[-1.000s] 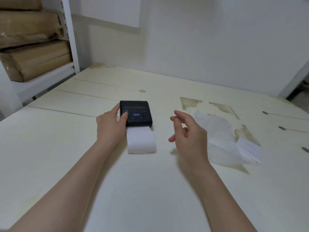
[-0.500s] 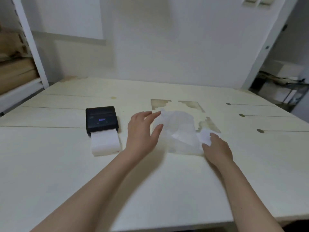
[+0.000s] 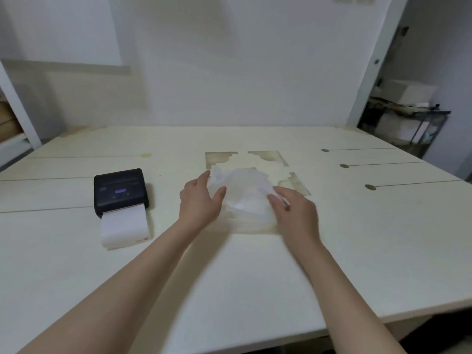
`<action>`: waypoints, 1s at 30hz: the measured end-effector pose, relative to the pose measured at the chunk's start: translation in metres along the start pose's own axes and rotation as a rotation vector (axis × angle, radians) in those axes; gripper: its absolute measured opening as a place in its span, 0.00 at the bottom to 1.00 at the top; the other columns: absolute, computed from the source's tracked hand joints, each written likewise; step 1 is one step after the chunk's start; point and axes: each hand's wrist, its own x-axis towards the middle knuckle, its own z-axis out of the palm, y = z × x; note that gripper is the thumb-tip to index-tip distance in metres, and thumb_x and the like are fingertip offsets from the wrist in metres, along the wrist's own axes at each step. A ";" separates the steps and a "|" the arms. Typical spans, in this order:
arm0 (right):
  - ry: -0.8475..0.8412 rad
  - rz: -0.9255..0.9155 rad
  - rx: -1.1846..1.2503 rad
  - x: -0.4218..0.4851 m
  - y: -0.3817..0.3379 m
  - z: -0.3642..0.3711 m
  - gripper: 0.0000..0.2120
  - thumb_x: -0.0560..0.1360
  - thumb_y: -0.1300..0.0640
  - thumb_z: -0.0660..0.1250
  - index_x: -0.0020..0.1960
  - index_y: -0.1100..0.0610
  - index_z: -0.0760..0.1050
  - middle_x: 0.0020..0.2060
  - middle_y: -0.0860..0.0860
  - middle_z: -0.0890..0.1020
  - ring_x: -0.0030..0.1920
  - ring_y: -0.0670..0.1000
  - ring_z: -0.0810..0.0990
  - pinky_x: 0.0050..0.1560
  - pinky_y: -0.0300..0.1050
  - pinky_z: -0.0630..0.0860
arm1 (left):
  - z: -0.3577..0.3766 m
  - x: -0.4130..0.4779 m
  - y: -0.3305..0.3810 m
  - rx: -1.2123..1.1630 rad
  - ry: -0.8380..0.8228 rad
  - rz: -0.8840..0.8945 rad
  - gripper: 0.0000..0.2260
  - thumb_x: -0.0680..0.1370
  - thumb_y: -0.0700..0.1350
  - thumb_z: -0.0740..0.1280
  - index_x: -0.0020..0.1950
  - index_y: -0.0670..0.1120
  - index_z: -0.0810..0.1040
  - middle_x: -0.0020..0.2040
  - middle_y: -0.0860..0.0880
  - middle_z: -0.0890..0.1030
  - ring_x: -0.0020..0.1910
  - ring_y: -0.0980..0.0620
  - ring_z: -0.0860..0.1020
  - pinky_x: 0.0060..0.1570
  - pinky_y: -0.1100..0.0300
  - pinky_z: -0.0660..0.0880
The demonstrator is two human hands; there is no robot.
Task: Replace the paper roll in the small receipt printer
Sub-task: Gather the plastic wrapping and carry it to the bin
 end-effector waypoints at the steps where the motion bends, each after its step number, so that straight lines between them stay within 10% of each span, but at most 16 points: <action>1: -0.106 -0.052 -0.017 -0.002 -0.002 0.004 0.15 0.77 0.52 0.68 0.60 0.57 0.81 0.61 0.53 0.82 0.62 0.53 0.77 0.61 0.40 0.69 | -0.001 0.001 0.001 -0.038 -0.023 -0.035 0.30 0.79 0.55 0.62 0.78 0.49 0.58 0.73 0.40 0.67 0.73 0.40 0.64 0.68 0.47 0.64; 5: -0.316 -0.081 -0.052 -0.009 -0.003 0.011 0.14 0.79 0.50 0.64 0.58 0.55 0.82 0.69 0.53 0.74 0.73 0.51 0.64 0.62 0.36 0.59 | -0.004 -0.003 0.003 -0.096 -0.080 -0.116 0.31 0.79 0.51 0.64 0.79 0.49 0.54 0.72 0.39 0.69 0.66 0.41 0.72 0.59 0.51 0.71; 16: -0.237 0.500 0.411 -0.015 0.001 -0.020 0.38 0.73 0.55 0.72 0.77 0.56 0.57 0.68 0.55 0.76 0.58 0.55 0.81 0.49 0.43 0.78 | -0.011 -0.036 0.011 -0.264 -0.105 0.026 0.29 0.75 0.36 0.61 0.72 0.60 0.68 0.65 0.53 0.78 0.47 0.50 0.81 0.48 0.53 0.79; 19: -0.234 0.547 0.405 -0.020 0.005 -0.040 0.43 0.67 0.53 0.76 0.76 0.58 0.58 0.67 0.55 0.77 0.60 0.56 0.81 0.61 0.54 0.77 | -0.009 -0.050 0.028 -0.325 -0.082 0.106 0.25 0.76 0.38 0.60 0.69 0.61 0.71 0.63 0.56 0.78 0.44 0.53 0.83 0.43 0.55 0.80; 25: -0.160 0.450 0.446 -0.055 0.024 -0.118 0.14 0.74 0.63 0.70 0.59 0.55 0.77 0.51 0.51 0.85 0.47 0.50 0.85 0.42 0.39 0.82 | 0.007 -0.091 0.076 -0.406 -0.155 0.252 0.24 0.74 0.36 0.63 0.62 0.62 0.78 0.55 0.59 0.82 0.44 0.49 0.82 0.35 0.60 0.77; 30: 0.019 0.543 0.471 -0.097 0.072 -0.175 0.11 0.74 0.65 0.71 0.55 0.55 0.79 0.51 0.52 0.86 0.49 0.52 0.85 0.50 0.49 0.81 | 0.050 -0.142 0.119 -0.348 -0.251 0.418 0.18 0.75 0.38 0.65 0.57 0.60 0.82 0.56 0.62 0.82 0.44 0.62 0.80 0.39 0.65 0.74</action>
